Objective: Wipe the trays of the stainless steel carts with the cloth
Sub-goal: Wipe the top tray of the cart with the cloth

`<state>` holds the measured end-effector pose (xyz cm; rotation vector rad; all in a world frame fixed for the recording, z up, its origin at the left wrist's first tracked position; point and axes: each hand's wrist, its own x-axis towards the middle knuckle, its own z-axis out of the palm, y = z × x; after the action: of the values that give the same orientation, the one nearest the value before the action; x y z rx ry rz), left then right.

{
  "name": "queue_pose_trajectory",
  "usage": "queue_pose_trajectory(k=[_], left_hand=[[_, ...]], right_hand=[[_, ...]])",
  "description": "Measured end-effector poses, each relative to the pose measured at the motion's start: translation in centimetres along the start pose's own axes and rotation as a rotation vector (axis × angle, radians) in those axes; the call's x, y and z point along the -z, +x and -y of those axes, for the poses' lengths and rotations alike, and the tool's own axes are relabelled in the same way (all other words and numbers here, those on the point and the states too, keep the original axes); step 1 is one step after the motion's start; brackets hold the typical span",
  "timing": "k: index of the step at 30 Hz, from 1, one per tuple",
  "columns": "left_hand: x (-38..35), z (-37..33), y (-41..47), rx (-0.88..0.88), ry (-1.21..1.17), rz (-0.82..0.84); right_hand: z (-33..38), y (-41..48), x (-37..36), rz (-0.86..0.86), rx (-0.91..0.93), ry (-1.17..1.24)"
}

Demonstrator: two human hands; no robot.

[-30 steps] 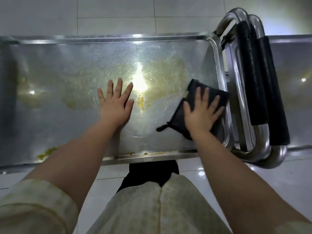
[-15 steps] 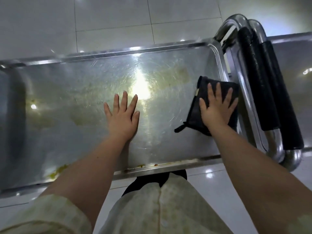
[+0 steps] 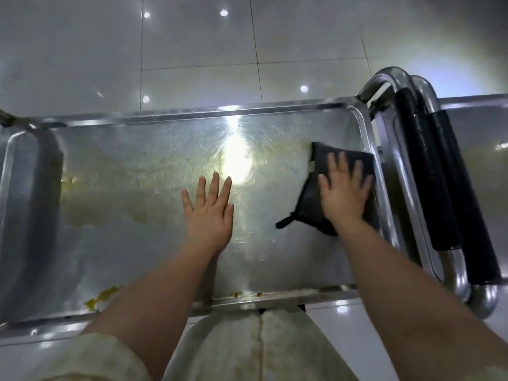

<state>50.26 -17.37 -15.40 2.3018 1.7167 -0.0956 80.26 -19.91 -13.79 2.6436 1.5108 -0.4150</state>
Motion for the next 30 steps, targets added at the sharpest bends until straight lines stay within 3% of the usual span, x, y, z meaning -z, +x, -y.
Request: queue_pose_trajectory(k=[3,5,10,13,15,20,22,24,26,30], left_hand=[[-0.2,0.2,-0.1,0.0,0.014,-0.009],[-0.2,0.4,0.0,-0.003,0.024,-0.007],[0.0,0.6,0.1,-0.009,0.021,0.02],[0.4,0.9,0.3,0.038,-0.057,0.021],[0.9,1.4,1.1,0.05,-0.069,0.015],[1.4,2.7,2.8,-0.021,0.014,0.013],[1.2,2.9,2.7,-0.022,0.021,-0.002],[1.0,3.0,2.7,-0.018,0.027,0.001],[1.0,3.1,2.8,-0.022,0.037,0.009],[1.2,3.1,2.8,0.003,0.027,0.011]], right_hand=[[-2.0,0.7,0.7,-0.006,-0.174,-0.028],[1.1,0.4,0.2,0.002,-0.137,-0.034],[13.7,-3.7,-2.1,0.061,0.473,-0.124],[14.2,-2.9,-1.8,0.093,0.628,-0.126],[11.1,-0.4,-1.0,0.057,0.562,-0.092],[-0.4,4.4,1.6,-0.016,0.004,-0.037],[-1.2,4.2,1.8,-0.02,-0.135,-0.027],[2.1,3.5,1.3,-0.016,-0.154,-0.006],[7.8,2.3,0.3,0.002,0.024,-0.006],[17.7,-1.3,-1.6,0.084,0.584,-0.108]])
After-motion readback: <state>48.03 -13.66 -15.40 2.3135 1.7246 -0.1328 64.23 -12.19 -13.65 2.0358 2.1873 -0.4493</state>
